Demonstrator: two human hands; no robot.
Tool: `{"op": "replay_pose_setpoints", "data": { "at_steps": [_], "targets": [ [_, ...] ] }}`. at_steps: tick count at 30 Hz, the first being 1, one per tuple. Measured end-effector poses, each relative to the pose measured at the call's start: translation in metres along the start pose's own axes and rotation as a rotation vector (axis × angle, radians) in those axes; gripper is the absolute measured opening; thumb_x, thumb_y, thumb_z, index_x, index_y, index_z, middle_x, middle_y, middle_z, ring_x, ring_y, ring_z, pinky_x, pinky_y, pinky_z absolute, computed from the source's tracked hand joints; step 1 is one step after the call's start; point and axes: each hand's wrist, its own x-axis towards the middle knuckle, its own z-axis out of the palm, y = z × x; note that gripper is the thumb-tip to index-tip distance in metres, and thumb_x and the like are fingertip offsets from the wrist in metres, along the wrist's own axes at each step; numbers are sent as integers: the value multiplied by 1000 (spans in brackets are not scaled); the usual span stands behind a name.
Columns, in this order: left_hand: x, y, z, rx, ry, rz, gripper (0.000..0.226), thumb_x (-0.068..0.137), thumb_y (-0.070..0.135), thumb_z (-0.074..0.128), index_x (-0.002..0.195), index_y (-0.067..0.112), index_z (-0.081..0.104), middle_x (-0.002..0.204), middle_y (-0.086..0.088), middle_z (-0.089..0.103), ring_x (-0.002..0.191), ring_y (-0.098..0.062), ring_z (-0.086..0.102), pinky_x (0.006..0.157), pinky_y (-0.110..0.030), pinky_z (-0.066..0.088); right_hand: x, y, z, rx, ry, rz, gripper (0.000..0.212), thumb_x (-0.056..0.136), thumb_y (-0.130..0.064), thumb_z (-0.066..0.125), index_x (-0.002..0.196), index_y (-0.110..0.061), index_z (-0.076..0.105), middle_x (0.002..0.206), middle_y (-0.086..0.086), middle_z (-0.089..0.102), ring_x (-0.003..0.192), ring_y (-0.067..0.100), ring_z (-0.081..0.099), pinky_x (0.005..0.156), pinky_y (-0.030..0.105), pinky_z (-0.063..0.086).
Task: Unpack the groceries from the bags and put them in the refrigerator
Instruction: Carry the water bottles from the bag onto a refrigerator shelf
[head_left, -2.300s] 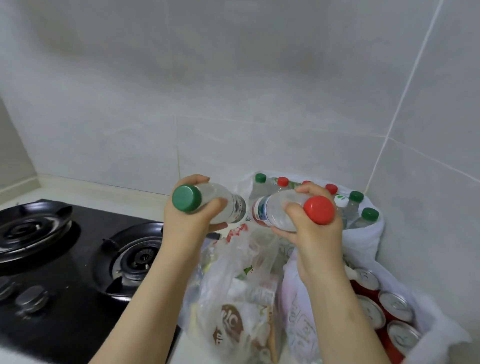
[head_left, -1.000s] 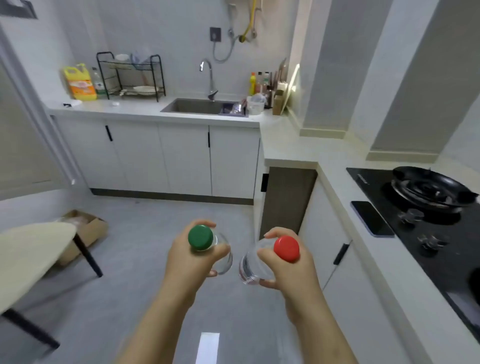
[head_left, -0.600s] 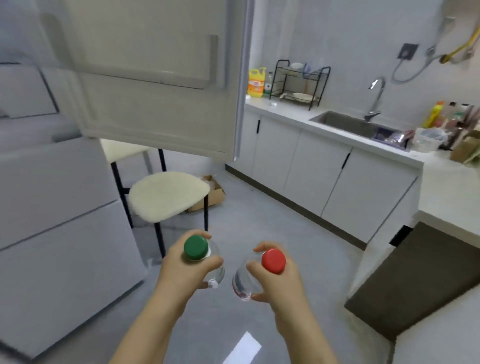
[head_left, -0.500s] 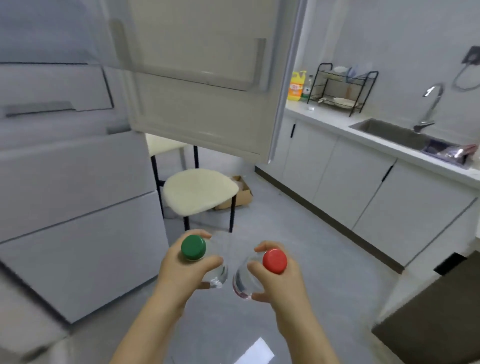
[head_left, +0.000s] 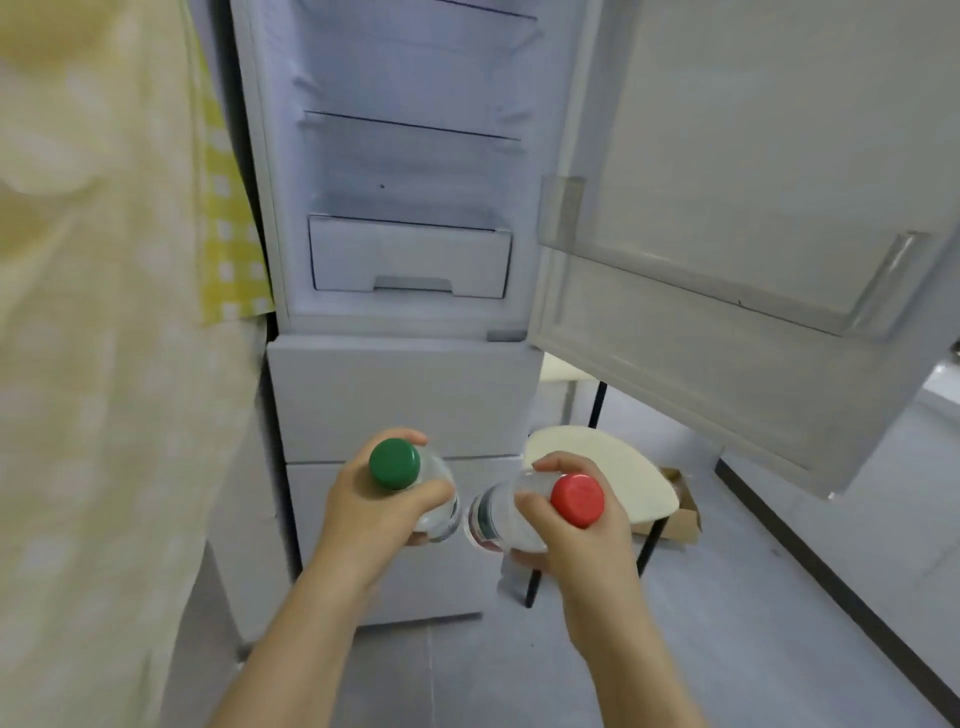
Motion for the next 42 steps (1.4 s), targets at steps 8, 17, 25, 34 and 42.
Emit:
{"op": "replay_pose_setpoints", "data": {
  "at_steps": [8, 17, 25, 34, 42],
  "targets": [
    [113, 51, -25, -12, 76, 203, 35, 65, 5, 75, 90, 27, 63, 83, 2, 55, 77, -17, 56, 66, -47, 59, 102, -41, 82, 56, -76, -211, 26, 80, 3, 62, 88, -22, 59, 59, -23, 57, 65, 5, 53, 74, 48, 55],
    [213, 95, -42, -155, 150, 402, 37, 68, 2, 76, 87, 30, 61, 90, 5, 56, 82, -16, 60, 66, -39, 59, 193, -65, 144, 237, -18, -366, 31, 82, 6, 61, 83, -25, 59, 73, -13, 55, 73, 14, 56, 75, 49, 56],
    [286, 140, -32, -211, 177, 612, 35, 55, 17, 70, 78, 43, 63, 90, 12, 57, 88, -18, 61, 65, -40, 59, 280, -96, 176, 382, -86, -543, 35, 82, 6, 62, 84, -29, 60, 82, -29, 58, 78, 6, 59, 76, 51, 57],
    [373, 173, 4, -238, 265, 820, 37, 57, 14, 70, 84, 38, 61, 79, 30, 56, 86, -11, 58, 65, -42, 59, 385, -132, 187, 465, -153, -726, 30, 66, -12, 63, 77, -39, 63, 91, -24, 57, 90, 8, 58, 72, 48, 58],
    [425, 201, 19, -173, 319, 981, 44, 51, 25, 74, 89, 42, 60, 87, 36, 56, 105, -24, 55, 74, -53, 56, 448, -154, 201, 560, -174, -814, 29, 59, -20, 68, 76, -43, 63, 107, -24, 59, 117, 22, 54, 79, 58, 54]
  ]
}}
